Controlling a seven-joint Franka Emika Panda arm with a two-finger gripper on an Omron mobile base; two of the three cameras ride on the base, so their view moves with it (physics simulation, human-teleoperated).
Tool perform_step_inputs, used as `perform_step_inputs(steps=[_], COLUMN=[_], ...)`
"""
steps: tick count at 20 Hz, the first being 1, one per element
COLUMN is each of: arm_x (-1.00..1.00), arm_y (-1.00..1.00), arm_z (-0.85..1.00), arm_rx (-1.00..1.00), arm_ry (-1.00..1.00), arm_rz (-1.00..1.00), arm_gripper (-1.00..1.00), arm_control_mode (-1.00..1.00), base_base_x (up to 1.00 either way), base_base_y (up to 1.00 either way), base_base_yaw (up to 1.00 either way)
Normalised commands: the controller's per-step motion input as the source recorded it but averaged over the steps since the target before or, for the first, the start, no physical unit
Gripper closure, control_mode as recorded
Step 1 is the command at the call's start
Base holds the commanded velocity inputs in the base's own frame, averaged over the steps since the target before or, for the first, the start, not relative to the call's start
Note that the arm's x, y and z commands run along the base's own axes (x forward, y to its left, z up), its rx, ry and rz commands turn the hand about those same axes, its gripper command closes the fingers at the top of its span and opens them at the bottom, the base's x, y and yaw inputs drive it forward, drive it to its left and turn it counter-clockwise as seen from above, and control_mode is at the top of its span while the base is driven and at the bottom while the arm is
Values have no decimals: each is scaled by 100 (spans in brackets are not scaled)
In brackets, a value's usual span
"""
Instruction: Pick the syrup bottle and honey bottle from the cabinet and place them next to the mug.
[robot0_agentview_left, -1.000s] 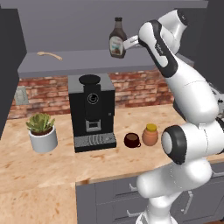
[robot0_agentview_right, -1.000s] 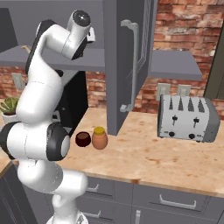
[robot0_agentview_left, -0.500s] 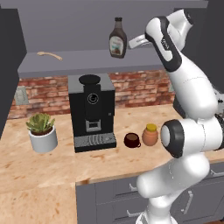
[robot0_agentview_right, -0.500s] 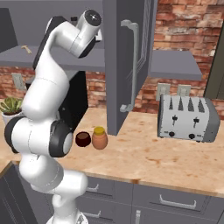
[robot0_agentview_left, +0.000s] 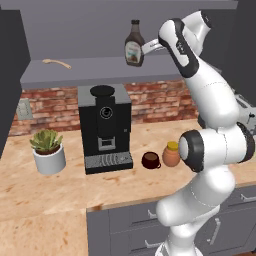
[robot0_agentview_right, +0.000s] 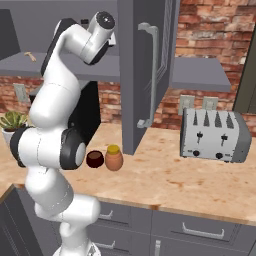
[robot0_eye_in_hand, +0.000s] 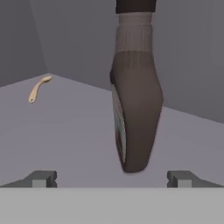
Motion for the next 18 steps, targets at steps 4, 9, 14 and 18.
perform_step_inputs(steps=[4, 9, 14, 18], arm_x=[34, 22, 31, 7], arm_y=[5, -1, -11, 3], arm_z=[0, 0, -3, 0], arm_rx=[0, 0, 0, 0], arm_ry=[0, 0, 3, 1], arm_rz=[0, 0, 0, 0], arm_gripper=[-100, -100, -100, -100], arm_control_mode=[-100, -100, -100, -100], base_base_x=[0, 0, 0, 0], base_base_y=[0, 0, 0, 0], base_base_yaw=[0, 0, 0, 0])
